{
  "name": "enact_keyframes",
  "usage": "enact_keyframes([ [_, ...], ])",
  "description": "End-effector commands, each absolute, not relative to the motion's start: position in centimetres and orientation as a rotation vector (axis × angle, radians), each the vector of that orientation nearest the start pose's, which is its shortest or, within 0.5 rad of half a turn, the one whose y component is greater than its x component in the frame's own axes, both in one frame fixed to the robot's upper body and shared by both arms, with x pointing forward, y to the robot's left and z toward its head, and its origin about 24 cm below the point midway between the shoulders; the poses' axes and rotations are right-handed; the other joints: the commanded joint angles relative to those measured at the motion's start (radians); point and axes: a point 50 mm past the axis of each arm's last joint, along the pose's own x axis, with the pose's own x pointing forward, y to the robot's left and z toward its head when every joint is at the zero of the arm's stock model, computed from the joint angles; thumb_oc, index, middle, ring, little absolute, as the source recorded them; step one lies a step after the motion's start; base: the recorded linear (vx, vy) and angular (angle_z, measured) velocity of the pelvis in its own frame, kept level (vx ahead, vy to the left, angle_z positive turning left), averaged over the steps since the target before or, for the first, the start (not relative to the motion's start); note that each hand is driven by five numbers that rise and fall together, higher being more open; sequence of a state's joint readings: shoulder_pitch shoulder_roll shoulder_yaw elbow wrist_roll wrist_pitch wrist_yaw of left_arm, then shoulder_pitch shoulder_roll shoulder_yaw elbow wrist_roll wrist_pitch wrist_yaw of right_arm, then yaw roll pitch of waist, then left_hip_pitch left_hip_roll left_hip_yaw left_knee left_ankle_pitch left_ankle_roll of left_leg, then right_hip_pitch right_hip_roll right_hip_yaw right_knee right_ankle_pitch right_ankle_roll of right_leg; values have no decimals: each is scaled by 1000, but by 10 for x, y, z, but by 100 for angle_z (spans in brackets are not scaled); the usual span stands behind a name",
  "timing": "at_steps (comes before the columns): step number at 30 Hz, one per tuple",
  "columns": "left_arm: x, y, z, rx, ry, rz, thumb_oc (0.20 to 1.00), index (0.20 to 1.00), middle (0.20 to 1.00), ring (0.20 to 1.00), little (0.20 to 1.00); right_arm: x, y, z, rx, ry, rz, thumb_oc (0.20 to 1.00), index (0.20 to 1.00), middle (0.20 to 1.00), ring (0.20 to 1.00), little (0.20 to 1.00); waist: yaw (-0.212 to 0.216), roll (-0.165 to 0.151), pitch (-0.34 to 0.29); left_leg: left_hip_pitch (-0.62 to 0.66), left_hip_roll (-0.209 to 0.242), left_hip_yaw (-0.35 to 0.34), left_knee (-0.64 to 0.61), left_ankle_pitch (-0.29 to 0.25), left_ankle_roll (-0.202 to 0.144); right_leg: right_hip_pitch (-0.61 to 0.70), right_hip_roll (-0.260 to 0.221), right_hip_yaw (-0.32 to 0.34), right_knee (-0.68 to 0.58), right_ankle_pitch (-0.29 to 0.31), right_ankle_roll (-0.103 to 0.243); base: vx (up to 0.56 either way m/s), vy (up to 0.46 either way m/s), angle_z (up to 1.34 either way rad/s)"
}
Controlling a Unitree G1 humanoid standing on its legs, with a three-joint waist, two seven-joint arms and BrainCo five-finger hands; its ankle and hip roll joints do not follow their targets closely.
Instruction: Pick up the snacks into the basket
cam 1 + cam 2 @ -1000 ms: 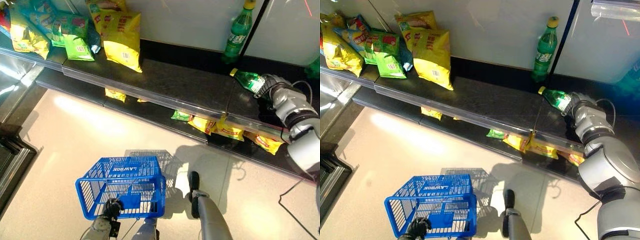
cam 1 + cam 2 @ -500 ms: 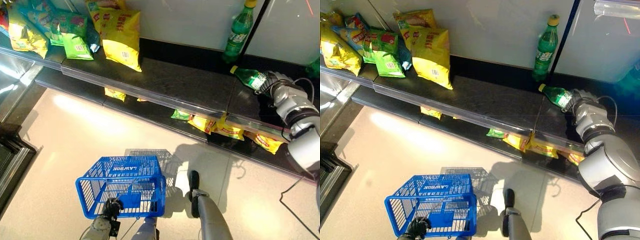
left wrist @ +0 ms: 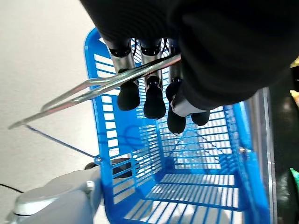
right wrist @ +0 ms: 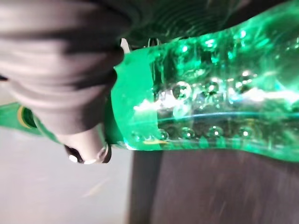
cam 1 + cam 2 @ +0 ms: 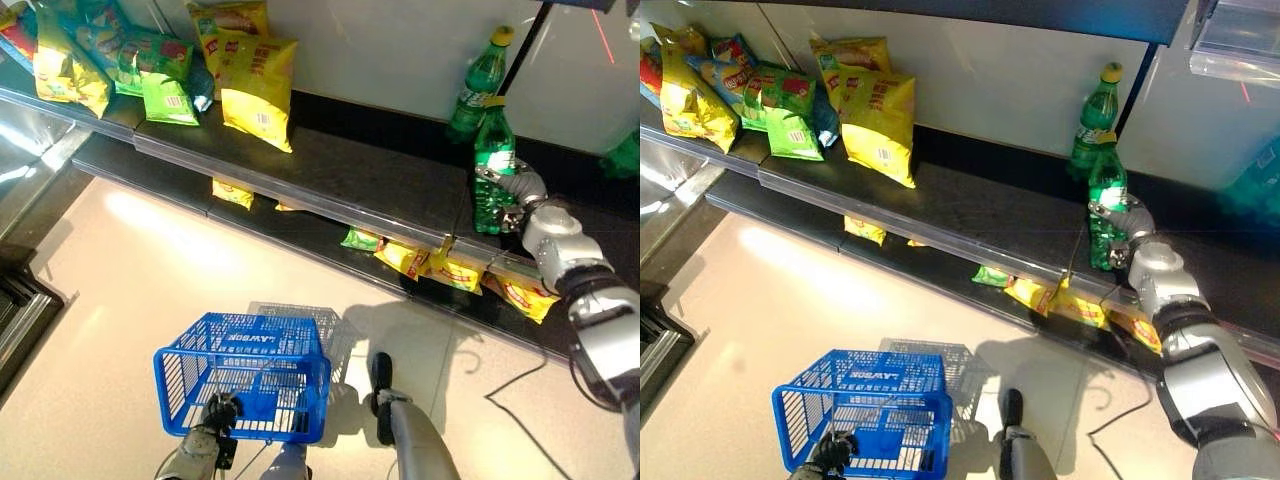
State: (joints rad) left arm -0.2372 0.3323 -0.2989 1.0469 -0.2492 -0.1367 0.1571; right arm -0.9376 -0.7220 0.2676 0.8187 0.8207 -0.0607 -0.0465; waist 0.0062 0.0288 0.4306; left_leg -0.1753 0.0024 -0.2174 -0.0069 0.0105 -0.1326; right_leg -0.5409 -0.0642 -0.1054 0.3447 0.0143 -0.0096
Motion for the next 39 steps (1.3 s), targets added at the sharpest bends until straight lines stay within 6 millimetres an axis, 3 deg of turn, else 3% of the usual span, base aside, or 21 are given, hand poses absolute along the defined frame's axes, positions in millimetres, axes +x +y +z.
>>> enact_keyframes([
  [1, 204, 282, -87, 436, 685, 229, 200, 200, 200, 200, 200, 370, -262, 239, 187, -470, -62, 200, 200, 200, 200, 200, -30, -54, -67, -27, 22, 40, -12, 43, -1, 80, -34, 64, -58, -11, 124, -4, 52, 1],
  [5, 215, 280, -74, 416, 602, 222, 200, 200, 200, 200, 200, 357, -254, 226, 206, -483, -8, 200, 200, 200, 200, 200, -38, -65, -88, -14, 26, 52, -10, 34, 4, 121, -31, 66, -115, 16, 132, -12, 50, -9],
  [15, 270, 250, 8, 401, 183, 78, 200, 200, 200, 200, 200, 300, -225, 179, 100, -389, 283, 200, 200, 200, 200, 200, -69, -96, -133, 17, 19, 87, 21, -11, 33, 185, -30, 101, -177, 44, 152, -10, 65, -13],
  [18, 277, 248, 18, 408, 143, 70, 200, 200, 200, 200, 200, 292, -220, 172, 68, -358, 341, 200, 200, 200, 200, 200, -75, -101, -137, 20, 18, 94, 24, -15, 36, 188, -29, 109, -182, 46, 155, -13, 48, -17],
  [19, 289, 241, 34, 430, 78, 49, 200, 200, 200, 200, 200, 283, -212, 160, 70, -313, 394, 200, 200, 200, 200, 200, -82, -106, -144, 24, 16, 98, 27, -21, 41, 194, -30, 119, -189, 49, 159, 0, 47, -9],
  [21, 292, 238, 36, 430, 67, 42, 200, 200, 200, 200, 200, 280, -209, 153, 75, -283, 414, 200, 200, 200, 200, 200, -84, -108, -145, 24, 15, 101, 31, -23, 42, 195, -30, 123, -190, 50, 160, 4, 41, -14],
  [22, 300, 231, 48, 432, 16, 29, 200, 200, 200, 200, 200, 270, -200, 138, 54, -227, 468, 200, 200, 200, 200, 200, -93, -111, -150, 26, 14, 104, 36, -29, 45, 195, -30, 130, -188, 50, 162, 20, 35, -17],
  [26, 312, 213, 62, 362, -46, 16, 200, 200, 200, 200, 200, 256, -187, 106, 23, -91, 537, 200, 200, 200, 200, 200, -100, -113, -150, 30, 13, 111, 46, -35, 48, 201, -33, 133, -186, 49, 165, 14, 36, -7],
  [27, 312, 213, 62, 362, -46, 16, 200, 200, 200, 200, 200, 256, -187, 106, 23, -91, 536, 200, 200, 200, 200, 200, -100, -113, -149, 30, 13, 111, 46, -35, 48, 201, -33, 133, -186, 48, 165, 8, 33, -3],
  [28, 316, 205, 68, 349, -75, 7, 200, 200, 200, 200, 200, 251, -183, 83, 63, -4, 538, 200, 200, 200, 200, 200, -101, -113, -148, 32, 13, 114, 45, -35, 49, 202, -34, 132, -185, 48, 166, 2, 24, -4],
  [29, 316, 205, 68, 349, -75, 7, 200, 200, 200, 200, 200, 251, -183, 83, 63, -4, 538, 200, 200, 200, 200, 200, -101, -114, -148, 33, 13, 114, 45, -35, 49, 202, -34, 132, -185, 48, 166, 0, 38, -2],
  [32, 319, 192, 78, 316, -128, -21, 200, 200, 200, 200, 200, 244, -176, 37, 35, 174, 527, 200, 200, 200, 200, 200, -102, -114, -138, 31, 12, 119, 48, -39, 51, 197, -41, 129, -179, 45, 169, 6, 33, -3],
  [35, 319, 186, 79, 301, -135, -34, 200, 200, 200, 200, 200, 245, -169, 24, -27, 215, 530, 200, 200, 200, 200, 200, -101, -113, -130, 31, 11, 120, 50, -40, 52, 195, -42, 130, -175, 43, 169, 0, 0, 0],
  [36, 320, 178, 84, 273, -157, -46, 200, 200, 200, 200, 200, 245, -162, 0, -25, 308, 516, 200, 200, 200, 200, 200, -96, -110, -120, 29, 7, 121, 52, -41, 54, 191, -44, 132, -171, 44, 169, 0, 0, 0],
  [39, 321, 171, 86, 273, -168, -69, 200, 200, 200, 200, 200, 253, -152, -8, -118, 324, 529, 200, 200, 200, 200, 200, -92, -105, -112, 25, 6, 120, 53, -41, 55, 184, -46, 134, -168, 43, 168, -5, 1, -2],
])
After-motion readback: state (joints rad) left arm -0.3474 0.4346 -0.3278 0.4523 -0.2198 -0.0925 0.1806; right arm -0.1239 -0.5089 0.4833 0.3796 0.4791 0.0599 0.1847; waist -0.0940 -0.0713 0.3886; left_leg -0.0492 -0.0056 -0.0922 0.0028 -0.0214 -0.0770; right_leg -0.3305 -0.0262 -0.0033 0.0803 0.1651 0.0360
